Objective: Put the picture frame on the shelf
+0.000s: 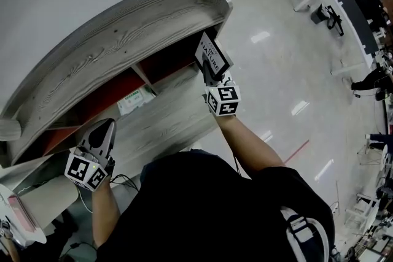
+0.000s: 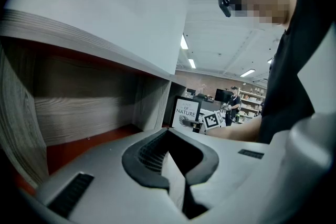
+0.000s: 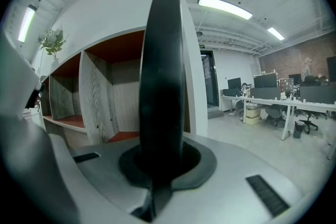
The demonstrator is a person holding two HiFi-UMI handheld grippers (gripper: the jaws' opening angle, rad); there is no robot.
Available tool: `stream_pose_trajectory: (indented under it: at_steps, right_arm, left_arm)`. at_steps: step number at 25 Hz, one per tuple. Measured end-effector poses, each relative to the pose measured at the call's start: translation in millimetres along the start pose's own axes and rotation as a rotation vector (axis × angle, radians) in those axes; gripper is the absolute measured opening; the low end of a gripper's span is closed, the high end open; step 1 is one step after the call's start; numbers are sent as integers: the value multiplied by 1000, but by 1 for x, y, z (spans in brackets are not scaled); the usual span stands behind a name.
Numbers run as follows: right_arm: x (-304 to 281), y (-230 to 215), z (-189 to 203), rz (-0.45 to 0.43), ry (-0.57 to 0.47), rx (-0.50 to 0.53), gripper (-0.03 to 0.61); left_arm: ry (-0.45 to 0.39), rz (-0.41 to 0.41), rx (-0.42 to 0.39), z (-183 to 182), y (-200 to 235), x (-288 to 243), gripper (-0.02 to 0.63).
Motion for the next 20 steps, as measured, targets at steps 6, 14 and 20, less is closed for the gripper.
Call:
stream_pose_trajectory:
  at_steps: [6,14,20]
  right_arm:
    - [-6,4,-2,3,-1,4,23]
    - [-20,12,-3,14,3,7,23]
    - [-29,13,-4,15,9,-14,23]
  left_arm:
    - [8,13,8,1,-2,-5,20]
    - [16,30,32,12,-2,-11,20]
    - [14,20,32,12,0,-11,20]
Point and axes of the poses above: the fingertips, and each gripper's own axes: x backward along the fingers, y to its left, z out of its underside, the point moved 5 cm from there along x, backward along the fingers, and after that the axes turned 14 degrees about z, right-handed, at the moved point
